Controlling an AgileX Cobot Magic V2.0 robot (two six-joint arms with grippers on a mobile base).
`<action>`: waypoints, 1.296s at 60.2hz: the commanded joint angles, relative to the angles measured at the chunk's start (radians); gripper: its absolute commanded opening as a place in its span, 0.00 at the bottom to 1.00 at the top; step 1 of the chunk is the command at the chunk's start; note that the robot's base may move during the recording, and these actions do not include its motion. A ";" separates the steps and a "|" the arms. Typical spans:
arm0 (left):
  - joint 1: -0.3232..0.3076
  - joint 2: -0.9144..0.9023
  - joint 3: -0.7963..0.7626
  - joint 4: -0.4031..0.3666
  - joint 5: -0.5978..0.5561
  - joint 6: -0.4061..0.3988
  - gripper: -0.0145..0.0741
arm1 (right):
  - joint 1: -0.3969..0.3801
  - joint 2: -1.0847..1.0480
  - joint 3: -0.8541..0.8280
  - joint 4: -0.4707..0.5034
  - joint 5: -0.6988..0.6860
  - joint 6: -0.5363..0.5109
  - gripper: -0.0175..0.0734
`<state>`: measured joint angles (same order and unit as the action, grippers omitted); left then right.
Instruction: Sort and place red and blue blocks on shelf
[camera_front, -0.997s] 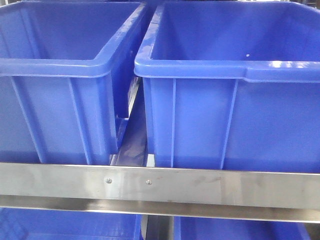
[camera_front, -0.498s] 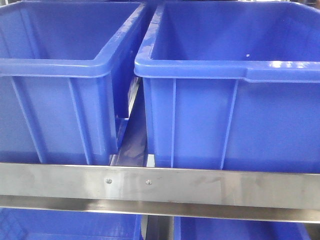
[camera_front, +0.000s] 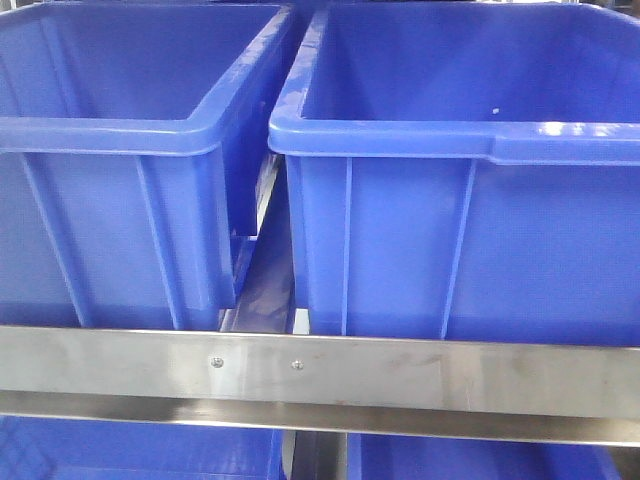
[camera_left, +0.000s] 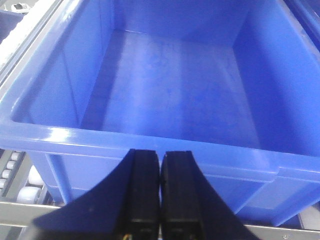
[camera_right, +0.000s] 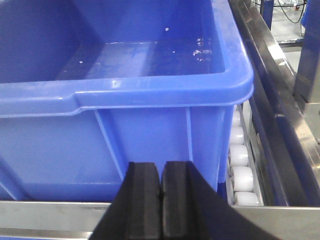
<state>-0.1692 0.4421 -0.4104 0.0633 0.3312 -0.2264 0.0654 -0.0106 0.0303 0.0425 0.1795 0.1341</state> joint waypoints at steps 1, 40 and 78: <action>0.000 0.004 -0.028 -0.002 -0.079 0.000 0.32 | -0.004 -0.017 0.001 0.002 -0.096 -0.006 0.27; 0.000 0.004 -0.028 -0.002 -0.079 0.000 0.32 | -0.004 -0.017 0.001 0.002 -0.095 -0.006 0.27; 0.000 -0.381 0.345 0.101 -0.350 0.002 0.32 | -0.004 -0.017 0.001 0.002 -0.094 -0.006 0.27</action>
<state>-0.1692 0.1051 -0.1255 0.1657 0.1592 -0.2264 0.0654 -0.0106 0.0303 0.0425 0.1795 0.1341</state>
